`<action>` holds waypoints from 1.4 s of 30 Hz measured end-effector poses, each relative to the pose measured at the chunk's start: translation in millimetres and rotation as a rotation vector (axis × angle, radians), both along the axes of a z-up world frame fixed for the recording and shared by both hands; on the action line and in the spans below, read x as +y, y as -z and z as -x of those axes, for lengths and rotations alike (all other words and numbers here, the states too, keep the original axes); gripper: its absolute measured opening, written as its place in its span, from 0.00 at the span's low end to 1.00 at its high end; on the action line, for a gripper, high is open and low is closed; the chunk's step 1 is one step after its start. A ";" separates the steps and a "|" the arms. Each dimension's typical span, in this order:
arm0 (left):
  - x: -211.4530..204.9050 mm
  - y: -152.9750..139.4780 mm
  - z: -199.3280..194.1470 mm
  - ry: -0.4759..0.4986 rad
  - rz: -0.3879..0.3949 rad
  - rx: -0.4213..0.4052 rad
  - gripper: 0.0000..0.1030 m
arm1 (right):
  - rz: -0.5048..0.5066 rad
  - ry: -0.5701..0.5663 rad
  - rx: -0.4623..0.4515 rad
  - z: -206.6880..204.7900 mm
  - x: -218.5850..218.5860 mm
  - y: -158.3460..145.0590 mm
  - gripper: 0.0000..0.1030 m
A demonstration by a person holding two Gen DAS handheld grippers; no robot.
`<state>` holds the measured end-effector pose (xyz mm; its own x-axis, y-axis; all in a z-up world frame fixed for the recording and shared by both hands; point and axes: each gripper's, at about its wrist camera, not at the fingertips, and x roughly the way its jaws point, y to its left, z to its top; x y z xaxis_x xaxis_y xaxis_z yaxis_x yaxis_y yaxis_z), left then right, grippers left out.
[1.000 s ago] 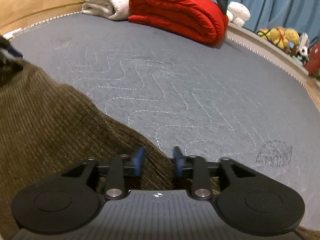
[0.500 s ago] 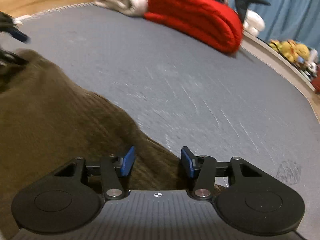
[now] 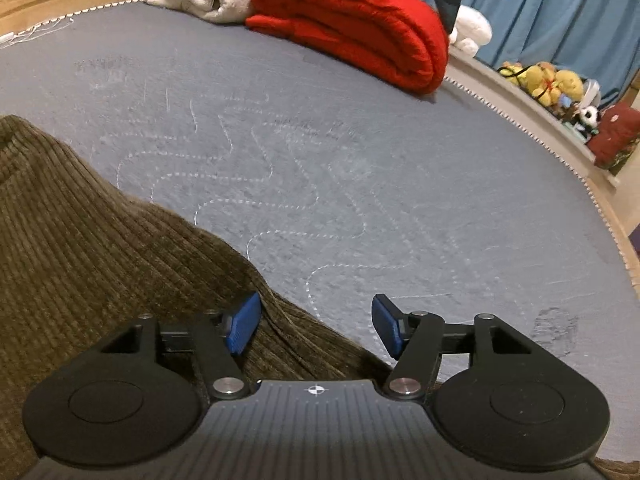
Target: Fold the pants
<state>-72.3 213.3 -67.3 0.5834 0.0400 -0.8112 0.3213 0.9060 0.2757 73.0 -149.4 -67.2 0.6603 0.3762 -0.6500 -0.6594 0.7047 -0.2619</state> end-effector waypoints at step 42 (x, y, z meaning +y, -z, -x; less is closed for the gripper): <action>-115.4 -45.9 -53.2 -0.008 0.156 -0.212 0.83 | -0.801 1.239 0.163 76.4 -528.1 9.4 0.74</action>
